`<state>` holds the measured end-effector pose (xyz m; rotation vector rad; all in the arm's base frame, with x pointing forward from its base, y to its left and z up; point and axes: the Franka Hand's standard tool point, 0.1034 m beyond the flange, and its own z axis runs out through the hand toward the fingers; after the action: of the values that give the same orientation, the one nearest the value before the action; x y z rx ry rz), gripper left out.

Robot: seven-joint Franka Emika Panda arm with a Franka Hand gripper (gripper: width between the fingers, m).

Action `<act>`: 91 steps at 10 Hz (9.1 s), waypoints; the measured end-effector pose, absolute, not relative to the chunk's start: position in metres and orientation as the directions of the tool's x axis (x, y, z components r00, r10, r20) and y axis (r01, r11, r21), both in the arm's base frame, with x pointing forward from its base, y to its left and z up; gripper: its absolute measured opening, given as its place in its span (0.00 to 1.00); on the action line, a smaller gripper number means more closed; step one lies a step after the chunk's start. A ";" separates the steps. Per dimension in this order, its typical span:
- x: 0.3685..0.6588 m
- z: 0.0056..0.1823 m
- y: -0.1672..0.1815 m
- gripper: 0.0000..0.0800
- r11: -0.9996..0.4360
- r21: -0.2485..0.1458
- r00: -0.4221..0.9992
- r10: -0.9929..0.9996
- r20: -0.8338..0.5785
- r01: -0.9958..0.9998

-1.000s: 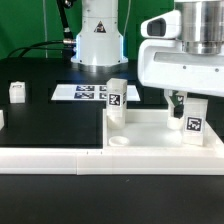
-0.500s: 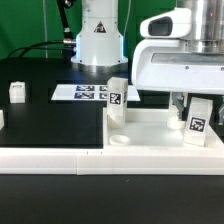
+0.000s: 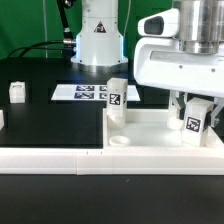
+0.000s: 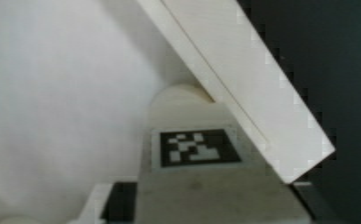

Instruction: Assemble square table

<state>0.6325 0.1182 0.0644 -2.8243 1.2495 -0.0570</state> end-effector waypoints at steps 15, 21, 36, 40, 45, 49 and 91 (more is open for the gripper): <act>0.628 0.060 0.116 0.47 0.481 0.031 -0.476 -0.852 -0.218 -0.876; 0.629 0.062 0.116 0.81 -0.198 -0.104 0.214 -0.960 -0.179 -0.975; 0.630 0.059 0.120 0.36 -0.128 -0.021 0.130 -0.981 -0.141 -0.992; 0.632 0.059 0.119 0.36 0.324 0.030 -0.325 -0.935 -0.142 -0.946; 0.631 0.059 0.117 0.36 0.437 0.018 -0.436 -0.891 -0.127 -0.899; 0.629 0.057 0.118 0.64 0.403 0.015 -0.401 -0.908 -0.122 -0.915; 0.467 0.067 -0.162 0.81 -0.926 -0.063 0.928 -0.374 0.003 -0.373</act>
Offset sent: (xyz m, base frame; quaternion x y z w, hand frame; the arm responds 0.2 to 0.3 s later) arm 0.0117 0.0167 0.0006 0.1028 -0.1602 0.5310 0.8257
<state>0.4674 -0.1620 0.0672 -3.0244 0.5859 -0.0232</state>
